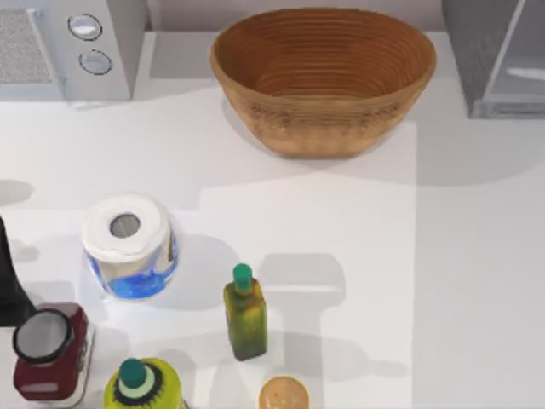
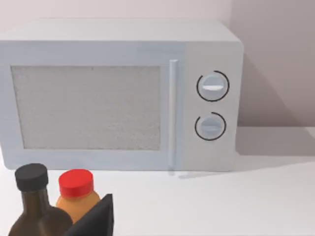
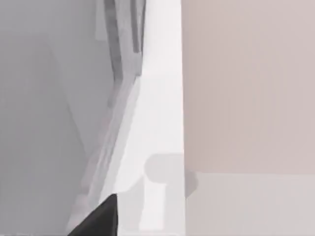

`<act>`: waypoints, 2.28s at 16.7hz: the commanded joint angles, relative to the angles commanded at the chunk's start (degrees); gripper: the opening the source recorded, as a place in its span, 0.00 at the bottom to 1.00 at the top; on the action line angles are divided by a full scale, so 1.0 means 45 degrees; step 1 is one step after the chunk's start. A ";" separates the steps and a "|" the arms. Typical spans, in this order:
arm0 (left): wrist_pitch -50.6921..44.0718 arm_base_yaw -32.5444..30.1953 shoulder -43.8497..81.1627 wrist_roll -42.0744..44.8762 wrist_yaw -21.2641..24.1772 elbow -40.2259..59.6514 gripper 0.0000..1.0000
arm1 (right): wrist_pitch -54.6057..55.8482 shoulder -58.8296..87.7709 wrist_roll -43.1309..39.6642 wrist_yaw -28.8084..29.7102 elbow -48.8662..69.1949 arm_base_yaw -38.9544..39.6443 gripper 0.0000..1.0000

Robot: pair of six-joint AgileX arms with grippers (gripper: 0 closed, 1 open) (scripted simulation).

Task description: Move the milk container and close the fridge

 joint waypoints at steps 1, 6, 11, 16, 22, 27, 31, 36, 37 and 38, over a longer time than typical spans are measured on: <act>0.0000 0.0000 0.0000 0.0000 0.0000 0.0000 1.00 | 0.0151 0.0015 0.0155 0.0043 -0.0024 0.0140 1.00; 0.0000 0.0000 0.0000 0.0000 0.0000 0.0000 1.00 | 0.0243 -0.0100 0.0174 0.0039 -0.0200 -0.0014 1.00; 0.0000 0.0000 0.0000 0.0000 0.0000 0.0000 1.00 | 0.1106 -0.0402 0.2115 0.1939 -0.1192 0.1798 1.00; 0.0000 0.0000 0.0000 0.0000 0.0000 0.0000 1.00 | 0.2765 -0.1606 0.4089 0.4619 -0.1839 0.6145 1.00; 0.0000 0.0000 0.0000 0.0000 0.0000 0.0000 1.00 | 0.4143 -0.2304 0.7479 0.8522 -0.3602 1.1010 1.00; 0.0000 0.0000 0.0000 0.0000 0.0000 0.0000 1.00 | 0.4786 -0.2835 0.8253 0.9234 -0.4086 1.1666 1.00; 0.0000 0.0000 0.0000 0.0000 0.0000 0.0000 1.00 | 0.4676 -0.2564 0.8192 0.9304 -0.3925 1.1470 1.00; 0.0000 0.0000 0.0000 0.0000 0.0000 0.0000 1.00 | 0.4223 -0.0439 0.8198 0.9354 -0.1293 1.1478 1.00; 0.0000 0.0000 0.0000 0.0000 0.0000 0.0000 1.00 | 0.4136 0.0022 0.8200 0.9363 -0.0606 1.1480 1.00; 0.0000 0.0000 0.0000 0.0000 0.0000 0.0000 1.00 | 0.4047 0.0462 0.8206 0.9368 0.0034 1.1483 1.00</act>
